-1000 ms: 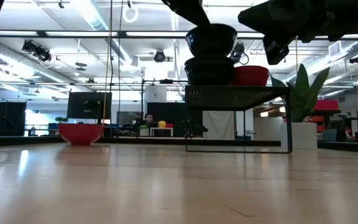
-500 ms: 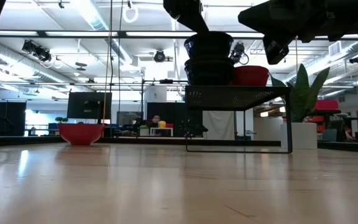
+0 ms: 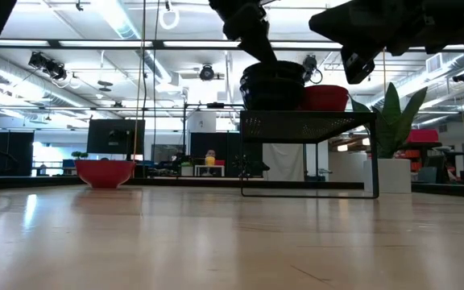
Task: Pick & Place Mini bowls
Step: Stack the black bowl on the black bowls on the shelf
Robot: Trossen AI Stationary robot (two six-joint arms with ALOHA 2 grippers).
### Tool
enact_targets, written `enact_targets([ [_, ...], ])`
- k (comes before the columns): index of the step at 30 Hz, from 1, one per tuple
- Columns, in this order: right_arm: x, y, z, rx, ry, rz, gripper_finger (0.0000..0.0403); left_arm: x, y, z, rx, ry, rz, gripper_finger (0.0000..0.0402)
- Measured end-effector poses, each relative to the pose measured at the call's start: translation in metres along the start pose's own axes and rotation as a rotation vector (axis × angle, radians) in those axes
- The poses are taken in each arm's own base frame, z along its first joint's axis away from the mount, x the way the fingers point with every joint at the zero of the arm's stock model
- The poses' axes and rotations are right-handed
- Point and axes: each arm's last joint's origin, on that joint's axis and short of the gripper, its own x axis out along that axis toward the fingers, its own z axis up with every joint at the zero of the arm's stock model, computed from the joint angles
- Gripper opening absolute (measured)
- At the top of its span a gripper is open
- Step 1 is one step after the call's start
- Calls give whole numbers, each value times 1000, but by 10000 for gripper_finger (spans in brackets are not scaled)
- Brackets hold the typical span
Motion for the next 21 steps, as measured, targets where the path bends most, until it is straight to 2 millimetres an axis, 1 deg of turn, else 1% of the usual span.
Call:
enact_targets([
  [15,0,0,0,-5,3,0,15,2,-1,0,-33,3,-8,25],
  [21,0,0,0,-5,3,0,15,-2,-3,2,-26,8,24,25],
])
